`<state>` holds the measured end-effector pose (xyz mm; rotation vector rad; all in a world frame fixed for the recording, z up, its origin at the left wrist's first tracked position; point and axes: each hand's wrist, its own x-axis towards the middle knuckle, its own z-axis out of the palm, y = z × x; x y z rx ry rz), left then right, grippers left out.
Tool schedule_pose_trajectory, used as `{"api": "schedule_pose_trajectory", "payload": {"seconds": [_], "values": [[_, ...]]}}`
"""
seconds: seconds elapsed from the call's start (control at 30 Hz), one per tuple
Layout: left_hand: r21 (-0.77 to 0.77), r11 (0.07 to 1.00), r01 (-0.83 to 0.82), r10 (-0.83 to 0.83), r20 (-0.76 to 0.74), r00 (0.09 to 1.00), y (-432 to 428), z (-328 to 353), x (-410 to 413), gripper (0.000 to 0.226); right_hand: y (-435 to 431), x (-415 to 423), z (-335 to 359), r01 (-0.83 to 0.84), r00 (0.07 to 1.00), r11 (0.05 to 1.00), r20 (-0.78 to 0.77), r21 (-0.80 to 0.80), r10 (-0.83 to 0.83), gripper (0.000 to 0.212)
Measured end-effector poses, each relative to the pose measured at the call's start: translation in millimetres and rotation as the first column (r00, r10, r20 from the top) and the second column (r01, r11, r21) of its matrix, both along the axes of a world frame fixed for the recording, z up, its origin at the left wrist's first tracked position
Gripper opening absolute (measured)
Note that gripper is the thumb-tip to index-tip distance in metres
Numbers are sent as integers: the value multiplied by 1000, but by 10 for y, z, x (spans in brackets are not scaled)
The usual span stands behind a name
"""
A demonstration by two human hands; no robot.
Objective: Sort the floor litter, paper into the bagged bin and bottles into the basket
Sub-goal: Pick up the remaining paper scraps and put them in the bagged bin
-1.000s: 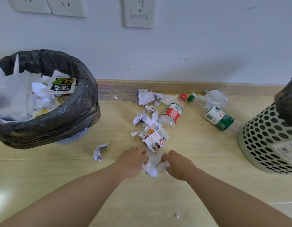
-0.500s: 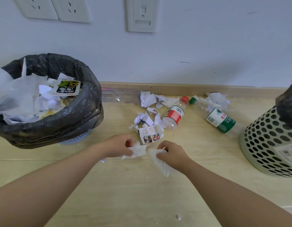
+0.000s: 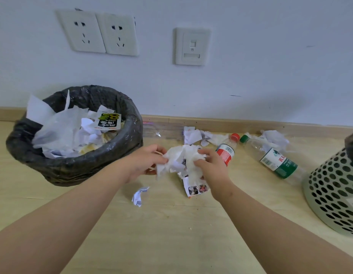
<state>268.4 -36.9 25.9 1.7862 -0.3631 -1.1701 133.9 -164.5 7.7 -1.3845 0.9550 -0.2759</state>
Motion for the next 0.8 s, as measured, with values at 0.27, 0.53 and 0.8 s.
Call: {"api": "schedule_pose_trajectory", "payload": {"seconds": [0.27, 0.53, 0.8], "values": [[-37, 998, -58, 57, -32, 998, 20, 52, -74, 21, 334, 245, 176, -281, 956, 956, 114, 85, 270, 35], [-35, 968, -249, 249, 15, 968, 100, 45, 3, 12, 263, 153, -1, -297, 933, 951, -240, -90, 269, 20], [64, 982, -178, 159, 227, 961, 125, 44, 5, 16, 159, 154, 141, -146, 957, 987, -261, -62, 125, 42]]}}
